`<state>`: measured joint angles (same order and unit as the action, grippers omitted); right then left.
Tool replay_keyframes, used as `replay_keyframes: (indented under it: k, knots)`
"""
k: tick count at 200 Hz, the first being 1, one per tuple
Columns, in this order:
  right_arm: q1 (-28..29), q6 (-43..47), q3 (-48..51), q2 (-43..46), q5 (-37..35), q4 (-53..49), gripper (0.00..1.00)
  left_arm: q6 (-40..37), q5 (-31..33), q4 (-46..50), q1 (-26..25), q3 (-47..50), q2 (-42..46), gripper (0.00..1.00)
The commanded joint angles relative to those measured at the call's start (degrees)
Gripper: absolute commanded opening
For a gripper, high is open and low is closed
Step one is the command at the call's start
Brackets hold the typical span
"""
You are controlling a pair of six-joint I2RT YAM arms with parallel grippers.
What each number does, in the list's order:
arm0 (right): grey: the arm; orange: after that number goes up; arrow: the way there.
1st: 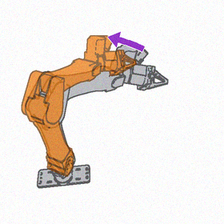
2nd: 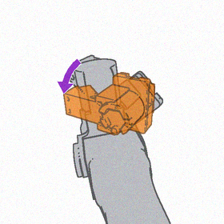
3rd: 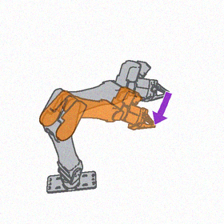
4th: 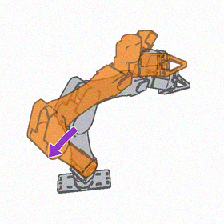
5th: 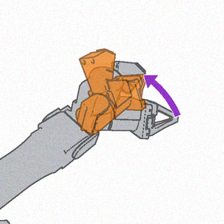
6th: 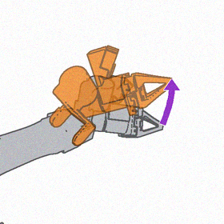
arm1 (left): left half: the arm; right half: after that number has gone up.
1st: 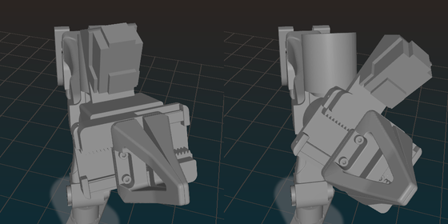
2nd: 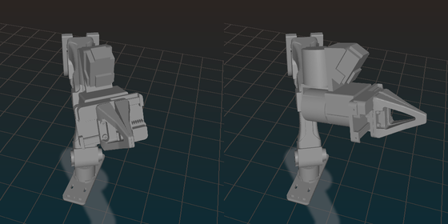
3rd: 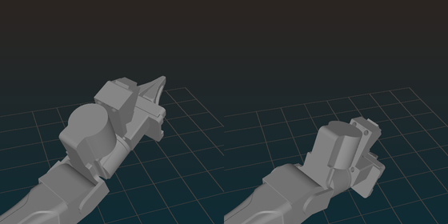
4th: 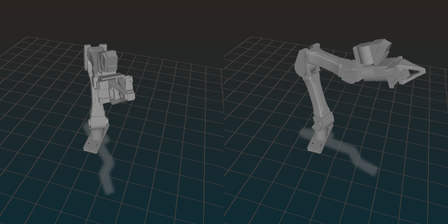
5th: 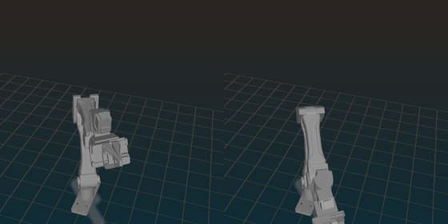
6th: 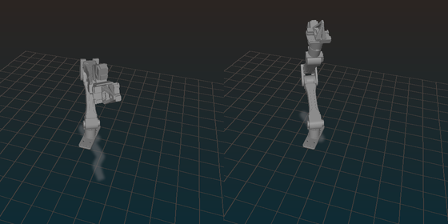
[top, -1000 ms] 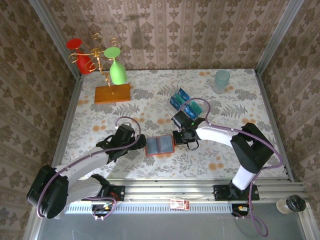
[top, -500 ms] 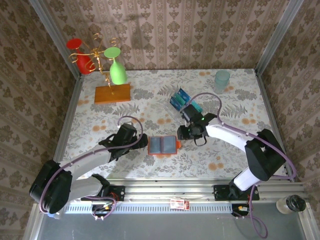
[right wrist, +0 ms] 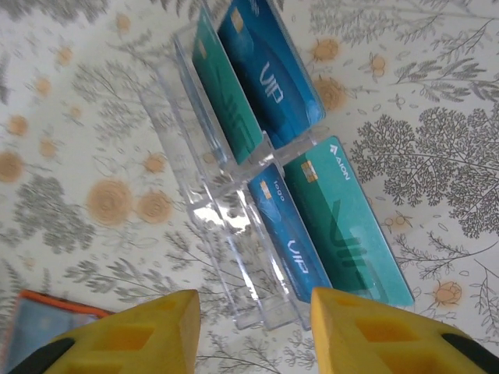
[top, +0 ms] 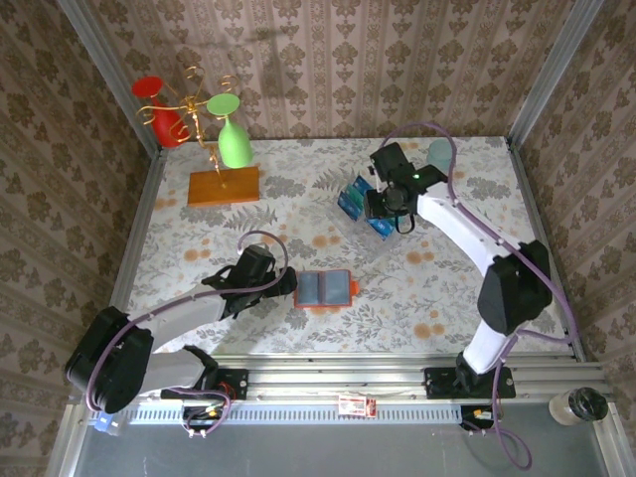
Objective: Put the credit cards into the card holder
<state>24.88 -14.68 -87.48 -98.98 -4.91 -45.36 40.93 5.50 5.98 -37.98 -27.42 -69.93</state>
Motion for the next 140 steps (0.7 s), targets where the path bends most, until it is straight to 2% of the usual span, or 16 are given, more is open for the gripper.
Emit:
replay_keyframes:
  k: [1,57,140]
  knots:
    - [0.08,3.63,-2.82,-3.48,-3.85,-5.29,0.39,-0.16,-0.94,-1.25,-0.47,-0.53,-0.62,1.0]
    - [0.59,6.31,-6.45,-9.3,-8.13,-6.76,0.34,0.03,-1.01,-1.61,-0.69,-0.53,-1.04,1.0]
    - [0.87,7.39,-7.24,-13.22,-9.11,-6.35,0.31,0.26,-0.95,-1.92,-0.97,-0.79,-1.74,1.0]
